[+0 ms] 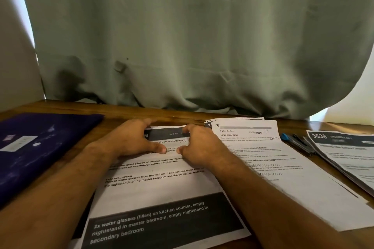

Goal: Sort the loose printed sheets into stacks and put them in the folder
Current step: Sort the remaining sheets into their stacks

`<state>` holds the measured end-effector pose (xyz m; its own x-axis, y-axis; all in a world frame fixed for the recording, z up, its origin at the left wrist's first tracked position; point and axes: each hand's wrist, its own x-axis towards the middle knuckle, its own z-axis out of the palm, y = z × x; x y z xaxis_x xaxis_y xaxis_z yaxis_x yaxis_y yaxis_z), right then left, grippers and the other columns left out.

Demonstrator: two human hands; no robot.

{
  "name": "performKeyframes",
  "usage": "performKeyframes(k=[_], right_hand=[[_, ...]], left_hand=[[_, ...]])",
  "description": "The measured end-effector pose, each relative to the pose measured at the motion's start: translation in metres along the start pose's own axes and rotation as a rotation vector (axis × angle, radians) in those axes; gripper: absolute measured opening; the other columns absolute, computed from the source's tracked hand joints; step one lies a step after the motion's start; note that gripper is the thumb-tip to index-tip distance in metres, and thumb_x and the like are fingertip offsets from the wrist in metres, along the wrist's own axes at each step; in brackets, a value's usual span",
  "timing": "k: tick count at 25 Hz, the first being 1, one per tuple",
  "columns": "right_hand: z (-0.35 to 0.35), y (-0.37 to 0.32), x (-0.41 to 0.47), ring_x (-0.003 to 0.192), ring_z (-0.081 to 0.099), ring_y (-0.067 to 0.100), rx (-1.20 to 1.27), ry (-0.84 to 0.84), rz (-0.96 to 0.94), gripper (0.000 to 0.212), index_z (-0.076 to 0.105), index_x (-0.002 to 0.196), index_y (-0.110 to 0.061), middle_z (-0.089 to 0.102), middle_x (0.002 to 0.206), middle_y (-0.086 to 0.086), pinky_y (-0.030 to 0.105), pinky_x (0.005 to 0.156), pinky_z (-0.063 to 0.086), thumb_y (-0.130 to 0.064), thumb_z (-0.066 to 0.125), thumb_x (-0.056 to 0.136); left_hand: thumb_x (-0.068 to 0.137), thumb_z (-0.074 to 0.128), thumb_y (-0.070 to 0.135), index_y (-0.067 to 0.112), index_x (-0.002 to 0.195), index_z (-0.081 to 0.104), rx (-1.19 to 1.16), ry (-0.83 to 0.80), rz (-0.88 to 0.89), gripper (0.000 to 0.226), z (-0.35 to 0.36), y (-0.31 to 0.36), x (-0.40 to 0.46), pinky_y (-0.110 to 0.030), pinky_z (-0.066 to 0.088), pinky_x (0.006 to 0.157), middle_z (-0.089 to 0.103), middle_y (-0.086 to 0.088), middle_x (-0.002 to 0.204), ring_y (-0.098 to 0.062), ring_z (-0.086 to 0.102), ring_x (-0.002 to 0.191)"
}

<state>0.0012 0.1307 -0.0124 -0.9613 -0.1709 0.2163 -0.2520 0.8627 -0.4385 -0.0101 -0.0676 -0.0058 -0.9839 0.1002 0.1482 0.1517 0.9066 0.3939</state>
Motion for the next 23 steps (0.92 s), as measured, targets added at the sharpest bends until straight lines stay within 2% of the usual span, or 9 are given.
performKeyframes(k=[3,7,9,11,13,15,18,21,23], right_hand=[[-0.003,-0.001,-0.003,0.122,0.052,0.026,-0.013,0.063,-0.048,0.073,0.038,0.141,-0.029,0.037,0.14,0.0,0.04,0.1,0.048,-0.027,0.078,0.08],[-0.007,-0.008,-0.005,0.13,0.046,0.023,0.018,0.11,-0.109,0.085,0.03,0.149,-0.029,0.021,0.152,-0.005,0.04,0.107,0.045,-0.012,0.077,0.08],[-0.007,-0.011,-0.006,0.127,0.047,0.022,0.015,0.131,-0.166,0.073,0.039,0.144,-0.03,0.028,0.15,-0.005,0.039,0.107,0.045,-0.01,0.073,0.083],[-0.008,-0.011,-0.007,0.111,0.054,0.018,-0.017,0.13,-0.186,0.043,0.058,0.125,-0.03,0.048,0.128,-0.005,0.034,0.097,0.049,-0.015,0.07,0.086],[-0.012,-0.009,-0.008,0.091,0.058,0.013,-0.052,0.109,-0.145,0.015,0.065,0.1,-0.031,0.059,0.098,-0.009,0.028,0.08,0.049,-0.022,0.069,0.088],[-0.014,-0.005,-0.008,0.079,0.057,0.011,-0.104,0.068,-0.122,0.008,0.064,0.083,-0.03,0.06,0.081,-0.011,0.027,0.07,0.046,-0.026,0.07,0.086],[-0.015,-0.006,-0.009,0.078,0.055,0.011,-0.17,0.028,-0.14,0.006,0.071,0.087,-0.031,0.058,0.081,-0.01,0.026,0.071,0.047,-0.026,0.073,0.083],[-0.014,-0.007,-0.01,0.085,0.06,0.014,-0.195,0.0,-0.164,0.014,0.073,0.096,-0.03,0.066,0.093,-0.007,0.031,0.08,0.055,-0.023,0.071,0.084],[-0.012,-0.007,-0.01,0.088,0.059,0.015,-0.189,-0.009,-0.179,0.019,0.069,0.1,-0.032,0.065,0.095,-0.008,0.032,0.082,0.055,-0.021,0.069,0.084]], left_hand=[[0.064,0.091,0.048,0.039,0.136,0.055,-0.019,0.096,0.064,0.081,0.0,0.005,-0.002,-0.029,0.046,0.092,0.059,0.014,0.122,-0.01,0.057,0.111],[0.082,0.082,0.026,0.032,0.11,0.074,0.0,0.225,0.129,0.029,0.0,0.01,-0.004,-0.026,0.047,0.084,0.067,0.012,0.1,-0.011,0.063,0.097],[0.085,0.079,0.026,0.032,0.099,0.077,0.018,0.247,0.168,0.015,0.0,0.014,-0.008,-0.024,0.045,0.078,0.069,0.011,0.095,-0.01,0.063,0.092],[0.088,0.074,0.035,0.036,0.088,0.075,0.012,0.217,0.177,0.002,-0.002,0.016,-0.012,-0.023,0.046,0.073,0.071,0.013,0.089,-0.007,0.064,0.087],[0.092,0.059,0.056,0.038,0.08,0.073,-0.056,0.189,0.124,0.026,-0.006,0.013,-0.016,-0.027,0.051,0.071,0.072,0.012,0.08,-0.005,0.066,0.079],[0.09,0.043,0.068,0.036,0.085,0.07,-0.149,0.23,0.012,0.042,-0.013,0.004,-0.015,-0.03,0.051,0.072,0.071,0.01,0.082,-0.005,0.066,0.079],[0.096,0.057,0.05,0.028,0.106,0.067,-0.072,0.263,-0.19,0.026,-0.017,-0.015,-0.007,-0.032,0.052,0.077,0.067,0.006,0.091,-0.01,0.063,0.082],[0.089,0.073,0.042,0.016,0.12,0.064,-0.05,0.146,-0.34,0.042,-0.011,-0.022,-0.001,-0.032,0.05,0.078,0.067,0.001,0.098,-0.014,0.061,0.085],[0.085,0.079,0.037,0.013,0.124,0.061,-0.111,0.145,-0.359,0.049,-0.008,-0.022,0.001,-0.032,0.05,0.078,0.067,-0.003,0.104,-0.017,0.061,0.087]])
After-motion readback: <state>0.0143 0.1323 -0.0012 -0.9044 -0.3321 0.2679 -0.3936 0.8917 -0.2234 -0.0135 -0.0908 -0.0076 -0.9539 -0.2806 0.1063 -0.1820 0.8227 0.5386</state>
